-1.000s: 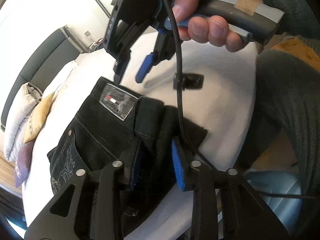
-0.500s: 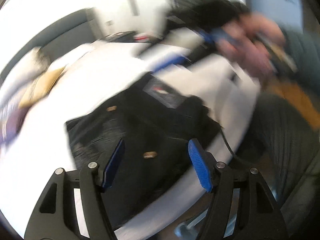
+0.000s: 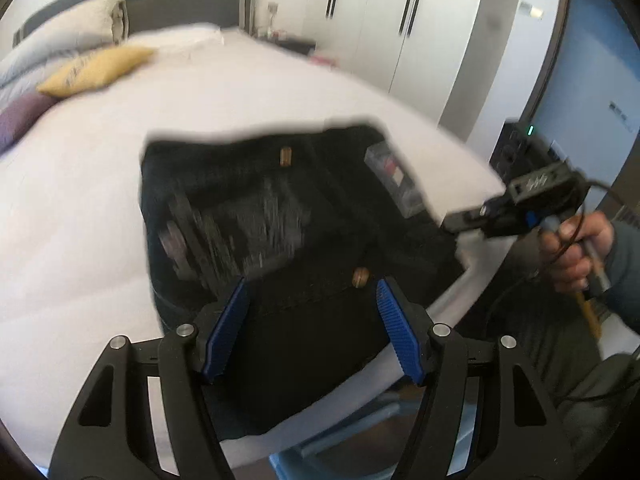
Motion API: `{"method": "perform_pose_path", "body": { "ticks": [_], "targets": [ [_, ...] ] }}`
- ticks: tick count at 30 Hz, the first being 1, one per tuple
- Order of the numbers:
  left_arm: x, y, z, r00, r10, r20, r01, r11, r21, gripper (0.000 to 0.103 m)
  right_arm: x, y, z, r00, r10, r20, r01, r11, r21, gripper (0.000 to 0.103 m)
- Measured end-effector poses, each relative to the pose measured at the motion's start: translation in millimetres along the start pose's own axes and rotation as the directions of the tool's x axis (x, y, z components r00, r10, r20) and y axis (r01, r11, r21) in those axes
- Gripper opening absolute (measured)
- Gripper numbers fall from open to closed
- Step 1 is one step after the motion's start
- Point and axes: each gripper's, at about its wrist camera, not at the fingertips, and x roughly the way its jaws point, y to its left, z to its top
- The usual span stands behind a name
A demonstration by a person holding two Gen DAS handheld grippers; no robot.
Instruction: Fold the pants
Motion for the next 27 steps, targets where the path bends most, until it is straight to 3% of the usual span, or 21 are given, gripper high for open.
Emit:
{"method": "perform_pose_path", "body": {
  "ticks": [1,2,3,4,6,10,13,14,17,19,21,23,27],
  "targets": [
    [-10,1,10,1.0,-0.004,0.029,0.003,1.0,0.009,0.065,-4,8,4,1.0,0.001,0.006,-0.001,1.0,-0.019,0.025],
    [-13,5,23,0.999,0.003,0.043,-0.004,1.0,0.027,0.065,-6,16,8,1.0,0.009,0.011,-0.009,0.999,-0.033,0.046],
    [-10,10,36,0.999,0.018,0.049,-0.02,0.999,0.038,0.065,-5,27,15,1.0,0.02,0.017,-0.019,0.998,-0.055,0.059],
    [-6,16,49,0.998,0.027,0.053,-0.029,0.999,0.041,0.065,-1,44,26,0.999,0.038,0.017,-0.037,0.995,-0.093,0.062],
    [6,32,69,0.998,0.031,0.055,-0.033,0.999,0.038,0.065,16,66,41,0.998,0.07,0.011,-0.068,0.988,-0.137,0.062],
    [57,71,91,0.998,0.029,-0.051,-0.031,0.999,-0.029,0.065,55,94,81,0.992,0.122,-0.02,-0.124,0.975,-0.187,0.066],
    [92,102,82,0.993,0.005,-0.121,-0.02,0.993,-0.118,0.065,83,67,103,0.998,0.053,-0.02,-0.055,0.993,-0.101,0.069],
    [97,108,78,0.992,-0.004,-0.123,-0.014,0.989,-0.147,0.064,85,55,108,1.0,0.025,-0.009,-0.026,0.997,-0.075,0.066],
    [97,116,74,0.994,-0.013,-0.11,-0.008,0.982,-0.188,0.064,75,21,116,0.997,0.05,0.059,-0.051,0.999,0.007,0.053],
    [87,111,74,0.995,0.009,-0.099,-0.025,0.987,-0.161,0.065,63,21,108,0.995,0.046,0.083,-0.047,0.999,0.006,0.054],
    [67,106,71,0.997,0.015,-0.075,-0.027,0.987,-0.158,0.065,53,33,94,0.996,0.037,0.081,-0.035,0.999,-0.025,0.062],
    [43,97,61,0.999,-0.001,-0.054,-0.009,0.983,-0.182,0.065,43,50,74,0.991,0.122,0.061,-0.118,0.991,-0.062,0.068],
    [23,78,28,0.993,0.051,-0.108,-0.073,0.974,-0.214,0.065,48,61,23,0.988,0.15,-0.043,-0.154,0.98,-0.124,0.076]
  ]
}}
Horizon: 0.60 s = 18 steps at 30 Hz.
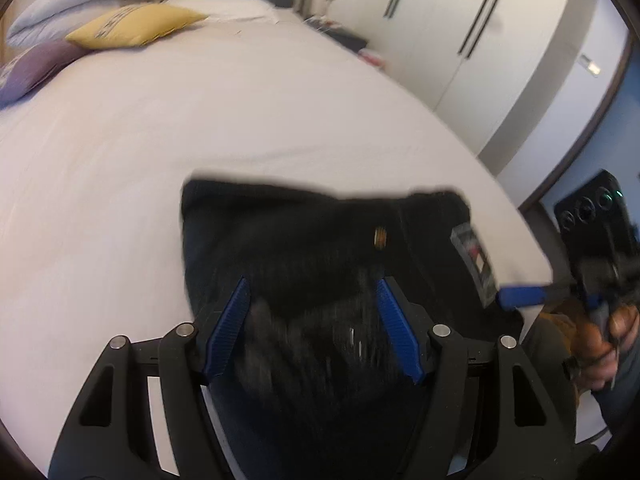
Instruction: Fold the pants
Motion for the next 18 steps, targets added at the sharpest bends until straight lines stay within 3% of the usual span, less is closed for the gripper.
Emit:
{"method": "perform_pose_path", "body": {
  "ticks": [2,3,5,7,10,12,15,18],
  "targets": [
    [1,-5,-16,0.999,0.033,-0.017,-0.033,0.999,0.006,0.065,7,-19,-18,0.997,-0.067,-0.035,0.068,0.997,0.033,0.071],
    [2,-6,-21,0.998,0.052,-0.022,-0.052,0.999,0.011,0.065,2,-32,-27,0.998,-0.065,-0.02,0.066,0.996,0.052,0.058],
    [-2,-8,-29,0.997,0.078,-0.012,-0.078,0.997,0.0,0.065,-12,-45,-35,0.999,-0.041,0.031,0.038,0.996,0.082,0.053],
    [-5,-10,-31,0.995,0.097,-0.017,-0.097,0.995,-0.005,0.065,-29,-50,-38,0.997,-0.026,0.067,0.018,0.993,0.117,0.053],
    [-2,-14,-32,0.994,0.108,-0.025,-0.108,0.994,-0.012,0.065,-47,-46,-39,0.993,-0.087,0.074,0.079,0.991,0.107,0.053],
    [-1,-14,-29,0.993,0.113,-0.027,-0.113,0.993,-0.016,0.065,-56,-37,-33,0.989,-0.112,0.092,0.102,0.99,0.101,0.061],
    [0,-20,-28,0.992,0.121,-0.033,-0.121,0.992,-0.016,0.065,-69,-8,-31,0.989,-0.065,0.136,0.061,0.998,0.03,0.065],
    [5,-23,-26,0.991,0.126,-0.039,-0.127,0.992,-0.019,0.065,-52,17,-21,0.992,-0.031,0.12,0.036,0.999,-0.034,0.07]
  ]
}}
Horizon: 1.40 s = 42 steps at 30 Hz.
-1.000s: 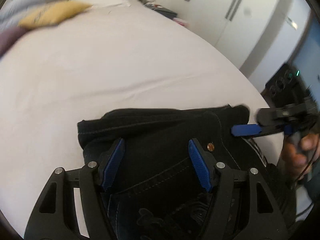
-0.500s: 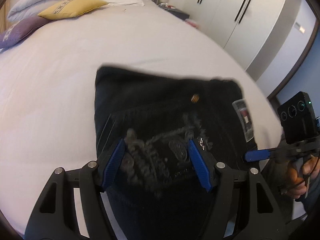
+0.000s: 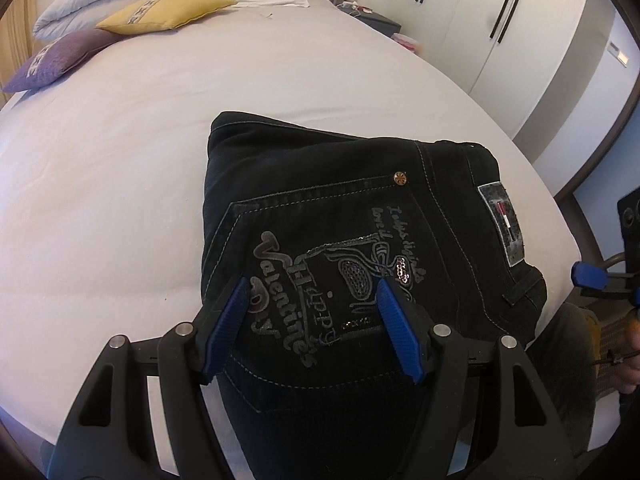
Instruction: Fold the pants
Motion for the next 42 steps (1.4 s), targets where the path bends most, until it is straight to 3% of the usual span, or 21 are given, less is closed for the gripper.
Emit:
{"method": "perform_pose_path", "body": {
  "ticks": [2,5,7,9,11,14,18,26,30,42],
  "targets": [
    [-2,0,0,1.0,0.0,-0.002,0.0,1.0,-0.003,0.065,18,7,2,0.999,-0.002,-0.037,0.001,1.0,-0.021,0.071],
    [-4,1,3,1.0,-0.002,-0.005,0.002,1.0,-0.002,0.065,46,-7,1,0.994,-0.071,-0.087,0.072,0.997,0.005,0.075],
    [-6,2,2,1.0,-0.006,-0.006,0.006,1.0,-0.002,0.065,53,-31,-8,0.986,-0.126,-0.113,0.132,0.99,0.047,0.068],
    [-8,3,3,1.0,-0.005,-0.008,0.005,1.0,-0.002,0.065,40,-37,-10,0.991,-0.101,-0.085,0.106,0.993,0.059,0.065],
    [-13,6,3,1.0,-0.005,-0.004,0.005,1.0,-0.01,0.065,25,-33,-10,0.989,-0.131,-0.073,0.134,0.99,0.041,0.067],
    [-19,11,2,1.0,0.011,-0.011,-0.011,1.0,-0.023,0.065,-4,-31,-1,0.986,-0.167,-0.025,0.168,0.985,0.031,0.075],
    [-31,25,1,1.0,0.027,-0.004,-0.027,0.998,-0.064,0.065,-24,-39,21,0.979,-0.198,0.049,0.195,0.979,0.058,0.079],
    [-34,78,1,0.997,0.07,-0.022,-0.073,0.983,-0.17,0.065,14,-46,47,0.974,-0.224,-0.024,0.225,0.973,0.056,0.081],
    [-23,91,2,0.997,0.043,-0.063,-0.054,0.982,-0.183,0.065,29,-51,51,0.976,-0.211,-0.058,0.215,0.974,0.072,0.081],
    [14,87,18,0.988,-0.12,-0.093,0.096,0.969,-0.229,0.069,48,-58,59,0.966,-0.235,-0.112,0.243,0.968,0.067,0.085]
  ]
}}
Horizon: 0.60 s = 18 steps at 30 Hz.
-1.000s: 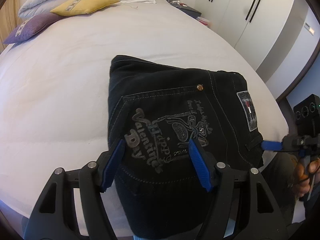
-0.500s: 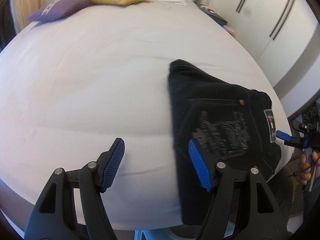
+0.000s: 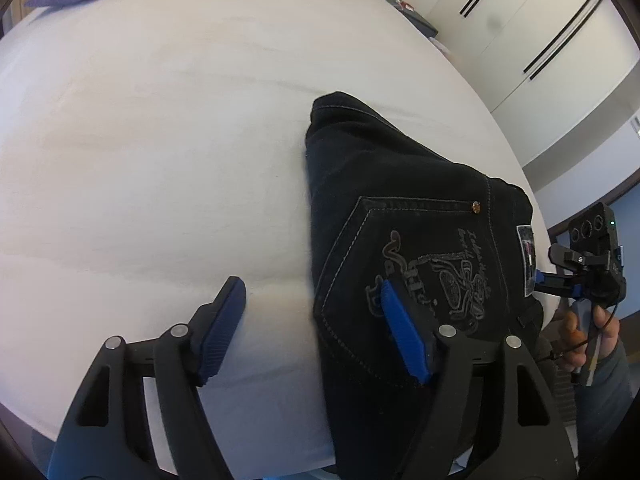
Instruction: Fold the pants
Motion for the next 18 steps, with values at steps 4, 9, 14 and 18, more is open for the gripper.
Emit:
{"method": "perform_pose_path", "body": {
  "ticks": [4,9,14,18],
  "targets": [
    [7,0,7,1.0,-0.005,-0.029,0.006,1.0,0.012,0.069,10,4,4,0.998,-0.05,-0.037,0.049,0.999,-0.021,0.085],
    [14,-5,14,0.998,0.001,-0.057,0.0,1.0,0.026,0.07,18,9,10,0.994,-0.087,-0.064,0.085,0.995,-0.043,0.083],
    [19,-21,12,0.996,-0.051,-0.072,0.056,0.996,0.074,0.049,21,19,5,0.981,-0.184,-0.067,0.174,0.976,-0.131,0.063],
    [21,-30,10,0.998,-0.031,-0.055,0.035,0.996,0.083,0.048,15,21,1,0.967,-0.251,-0.039,0.241,0.956,-0.169,0.044]
  ]
}}
